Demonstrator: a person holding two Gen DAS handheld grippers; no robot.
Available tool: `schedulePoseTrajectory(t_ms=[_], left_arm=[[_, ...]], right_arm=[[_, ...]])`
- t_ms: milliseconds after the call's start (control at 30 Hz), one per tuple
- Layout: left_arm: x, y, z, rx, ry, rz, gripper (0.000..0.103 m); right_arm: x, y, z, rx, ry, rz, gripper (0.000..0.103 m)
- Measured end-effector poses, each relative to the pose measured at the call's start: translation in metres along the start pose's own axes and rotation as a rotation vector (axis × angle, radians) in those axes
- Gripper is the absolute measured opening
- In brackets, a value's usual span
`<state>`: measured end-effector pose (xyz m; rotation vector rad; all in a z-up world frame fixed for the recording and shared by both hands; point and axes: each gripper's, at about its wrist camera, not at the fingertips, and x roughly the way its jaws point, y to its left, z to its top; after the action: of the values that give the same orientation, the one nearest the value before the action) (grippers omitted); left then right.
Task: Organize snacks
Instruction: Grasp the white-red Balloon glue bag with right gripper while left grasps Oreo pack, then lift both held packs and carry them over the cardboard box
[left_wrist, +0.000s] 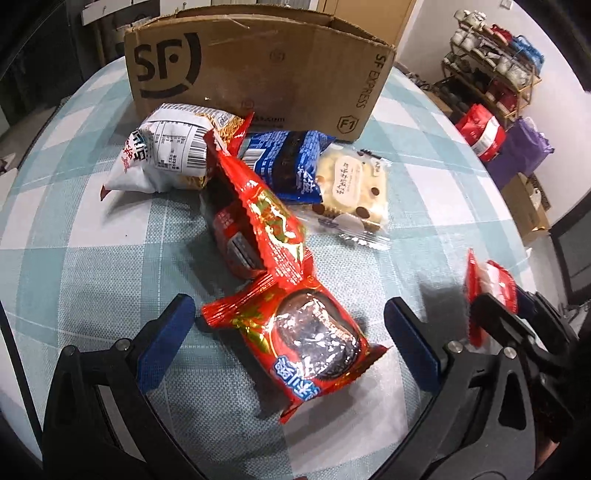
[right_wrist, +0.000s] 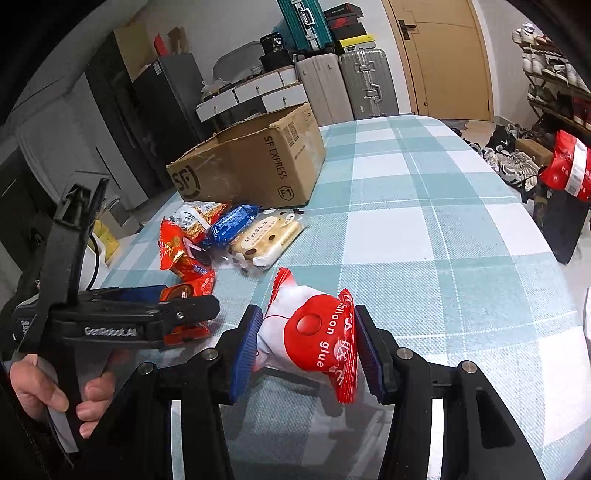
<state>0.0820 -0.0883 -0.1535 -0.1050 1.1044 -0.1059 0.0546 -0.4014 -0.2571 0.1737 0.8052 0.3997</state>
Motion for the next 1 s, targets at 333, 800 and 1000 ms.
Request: schedulePoseTrajectory(t_ms=[333,800,1000], left_arm=[[-0.012,0.008,-0.015,0.062,-0.074,0.097,0.044],[-0.029,0.068,-0.028,-0.050,-0.105,-0.105,0.041],[-0.047,0.089,-0.029,-0.075,-0.148,-0.117,0.041]], right_arm=[[-0.002,0.002,0.000,0.002,-0.010,0.008,0.051],[-0.006,0.031,0.008,-0.053,-0.011,0.000,0.051],[-0.007,0.048,0.017,-0.089,-0.019,0.010,0.050]])
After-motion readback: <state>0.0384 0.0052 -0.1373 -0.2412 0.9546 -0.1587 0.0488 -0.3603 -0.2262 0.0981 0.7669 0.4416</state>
